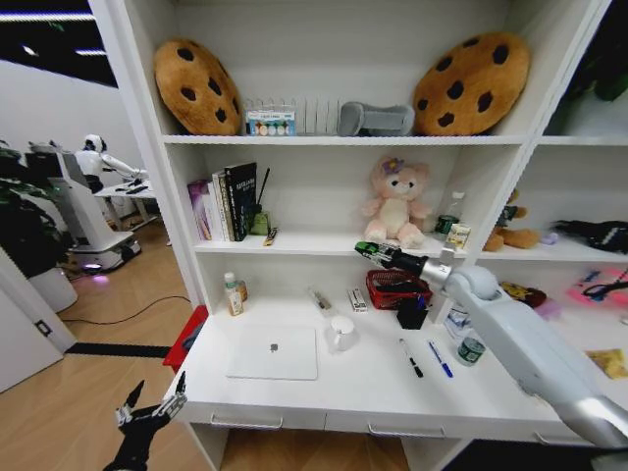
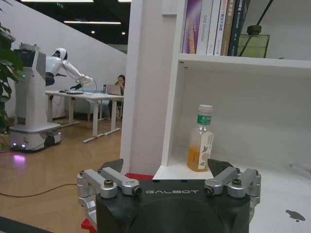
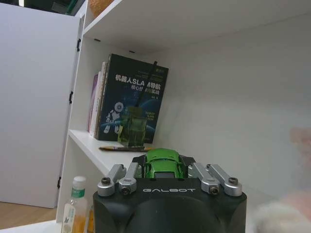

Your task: Organize the objects on the table.

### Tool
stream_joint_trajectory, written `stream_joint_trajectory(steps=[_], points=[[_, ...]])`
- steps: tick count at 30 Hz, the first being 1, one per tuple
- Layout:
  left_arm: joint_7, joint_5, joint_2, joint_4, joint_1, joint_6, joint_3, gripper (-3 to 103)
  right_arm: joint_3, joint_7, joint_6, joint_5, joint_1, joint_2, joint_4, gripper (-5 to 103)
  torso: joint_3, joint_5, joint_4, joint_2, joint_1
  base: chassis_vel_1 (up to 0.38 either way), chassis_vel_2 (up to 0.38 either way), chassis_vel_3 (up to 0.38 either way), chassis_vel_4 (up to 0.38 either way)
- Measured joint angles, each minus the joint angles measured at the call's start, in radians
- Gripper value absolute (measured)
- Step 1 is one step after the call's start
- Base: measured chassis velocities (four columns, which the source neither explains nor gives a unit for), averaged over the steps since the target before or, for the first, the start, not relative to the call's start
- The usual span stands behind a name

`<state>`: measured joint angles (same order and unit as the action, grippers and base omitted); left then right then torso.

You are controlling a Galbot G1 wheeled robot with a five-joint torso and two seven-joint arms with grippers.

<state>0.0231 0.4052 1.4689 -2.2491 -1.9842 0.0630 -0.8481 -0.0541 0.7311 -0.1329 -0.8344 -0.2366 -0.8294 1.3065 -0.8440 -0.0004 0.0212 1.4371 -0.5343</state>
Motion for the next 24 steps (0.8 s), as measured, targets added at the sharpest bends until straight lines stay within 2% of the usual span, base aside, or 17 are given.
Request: stream_joint_trajectory(steps=[5,8,14,24], points=[[0.000,-0.004,0.006,0.014,0.004,0.000,0.000,98,-0.086,-0.007,0.011,0.015,0.114,-0.063,-0.096,36,0.000,0.0001,-0.0002,0.000,0.000,0.000,0.000,0.000,0.000],[0.000,-0.007,0.011,0.020,0.009,0.000,0.005,98,-0.141,-0.007,0.010,0.030,0.180,-0.100,-0.173,36,0.000,-0.0001,0.0007,0.000,0.000,0.000,0.000,0.000,0.000],[0.000,-0.002,0.016,0.027,0.017,0.003,0.002,98,-0.188,-0.037,-0.057,0.071,0.243,-0.161,-0.278,36,0.000,0.0003,0.0006,0.000,0.000,0.000,0.000,0.000,0.000],[0.000,0.011,0.011,0.029,0.023,0.005,-0.004,98,-0.192,-0.076,-0.069,0.091,0.221,-0.175,-0.285,36,0.000,0.0004,0.0007,0.000,0.000,0.000,0.000,0.000,0.000]])
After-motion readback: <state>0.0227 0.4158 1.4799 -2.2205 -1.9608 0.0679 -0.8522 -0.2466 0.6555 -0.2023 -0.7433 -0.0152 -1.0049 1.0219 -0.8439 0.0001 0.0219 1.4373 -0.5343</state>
